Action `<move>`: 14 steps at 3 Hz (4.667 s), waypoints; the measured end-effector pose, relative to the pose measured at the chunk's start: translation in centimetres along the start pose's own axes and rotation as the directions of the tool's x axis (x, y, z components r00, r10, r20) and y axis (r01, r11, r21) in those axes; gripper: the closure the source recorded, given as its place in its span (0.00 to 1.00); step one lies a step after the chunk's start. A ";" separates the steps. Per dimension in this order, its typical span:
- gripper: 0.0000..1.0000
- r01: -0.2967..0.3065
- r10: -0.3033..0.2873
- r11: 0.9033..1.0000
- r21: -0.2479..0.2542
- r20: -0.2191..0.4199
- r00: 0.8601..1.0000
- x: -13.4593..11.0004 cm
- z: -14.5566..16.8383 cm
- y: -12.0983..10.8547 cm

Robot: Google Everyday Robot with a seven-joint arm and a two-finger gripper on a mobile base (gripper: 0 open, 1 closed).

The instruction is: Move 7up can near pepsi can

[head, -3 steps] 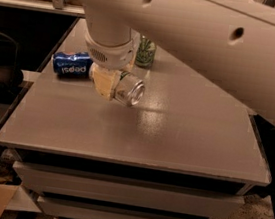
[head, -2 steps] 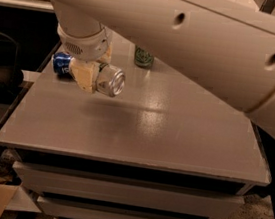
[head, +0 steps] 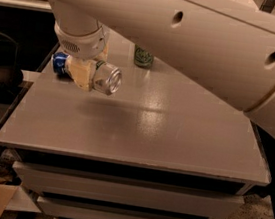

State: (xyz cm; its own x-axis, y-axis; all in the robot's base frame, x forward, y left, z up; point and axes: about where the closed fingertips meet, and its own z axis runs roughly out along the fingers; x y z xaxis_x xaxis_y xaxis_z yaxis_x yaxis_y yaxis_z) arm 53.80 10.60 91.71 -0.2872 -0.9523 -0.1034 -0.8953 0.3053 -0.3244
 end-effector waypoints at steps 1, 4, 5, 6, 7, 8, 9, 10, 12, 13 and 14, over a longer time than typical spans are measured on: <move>1.00 0.037 -0.037 0.999 -0.003 -0.001 0.999 -0.7 0.5 -0.9; 1.00 0.140 -0.143 0.985 -0.099 -0.023 0.989 -2.6 4.0 -3.1; 1.00 0.145 -0.150 0.980 -0.137 -0.028 0.988 -2.5 5.5 -3.0; 1.00 0.148 -0.155 0.976 -0.161 -0.031 0.987 -2.4 6.4 -2.8; 1.00 0.151 -0.159 0.973 -0.172 -0.032 0.987 -2.4 6.6 -2.6; 0.84 0.153 -0.162 0.971 -0.185 -0.030 0.986 -2.6 6.8 -2.5; 0.60 0.155 -0.163 0.969 -0.193 -0.027 0.986 -2.7 6.9 -2.4; 0.36 0.158 -0.166 0.967 -0.200 -0.023 0.986 -2.8 7.0 -2.5; 0.00 0.200 -0.205 0.957 -0.208 0.002 0.979 -4.1 7.0 -2.6; 0.00 0.205 -0.208 0.957 -0.206 0.004 0.978 -4.3 7.0 -2.7; 0.00 0.210 -0.213 0.957 -0.200 0.006 0.977 -4.4 6.8 -2.8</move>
Offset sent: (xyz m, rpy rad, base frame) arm 0.0418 0.0128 -0.0062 -0.0669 0.0692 0.1286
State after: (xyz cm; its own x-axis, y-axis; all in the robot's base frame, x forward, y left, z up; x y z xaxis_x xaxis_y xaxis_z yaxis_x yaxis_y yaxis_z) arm 59.87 13.98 86.68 -0.0883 -0.9954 -0.0375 -0.9852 0.0928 -0.1444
